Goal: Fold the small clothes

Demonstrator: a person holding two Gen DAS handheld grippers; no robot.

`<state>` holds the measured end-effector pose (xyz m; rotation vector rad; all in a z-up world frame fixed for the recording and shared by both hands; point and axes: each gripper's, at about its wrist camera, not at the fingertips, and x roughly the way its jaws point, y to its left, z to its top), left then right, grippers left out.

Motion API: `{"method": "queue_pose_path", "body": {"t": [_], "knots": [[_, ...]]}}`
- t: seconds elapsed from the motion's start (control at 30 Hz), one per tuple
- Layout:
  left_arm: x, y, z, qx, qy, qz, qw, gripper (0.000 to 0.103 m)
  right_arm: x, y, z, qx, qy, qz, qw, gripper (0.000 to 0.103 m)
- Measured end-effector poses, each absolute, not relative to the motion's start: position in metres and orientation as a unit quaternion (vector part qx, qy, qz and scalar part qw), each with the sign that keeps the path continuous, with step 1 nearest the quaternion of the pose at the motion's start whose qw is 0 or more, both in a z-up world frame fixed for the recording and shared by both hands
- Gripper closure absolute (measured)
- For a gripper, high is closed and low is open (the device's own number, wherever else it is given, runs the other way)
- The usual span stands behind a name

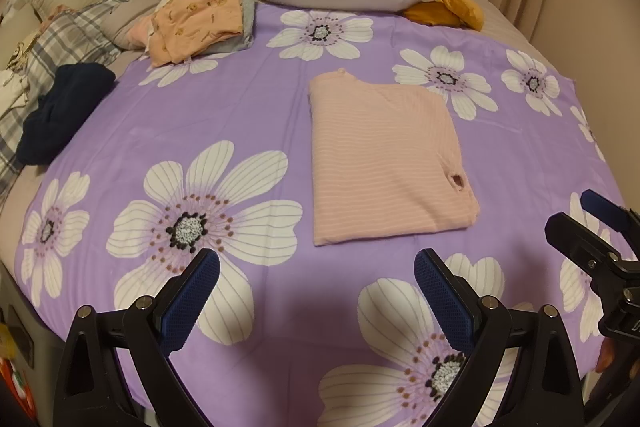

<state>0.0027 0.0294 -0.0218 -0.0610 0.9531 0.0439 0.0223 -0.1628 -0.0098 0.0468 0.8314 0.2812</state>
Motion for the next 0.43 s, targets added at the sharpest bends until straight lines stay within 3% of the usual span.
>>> {"method": "queue_pose_path", "body": {"t": [0.43], "knots": [[0.002, 0.0296, -0.0224, -0.026, 0.456, 0.022, 0.889, 0.006, 0.0223, -0.1624, -0.0101, 0.022, 0.402, 0.137, 0.905, 0.0]]}}
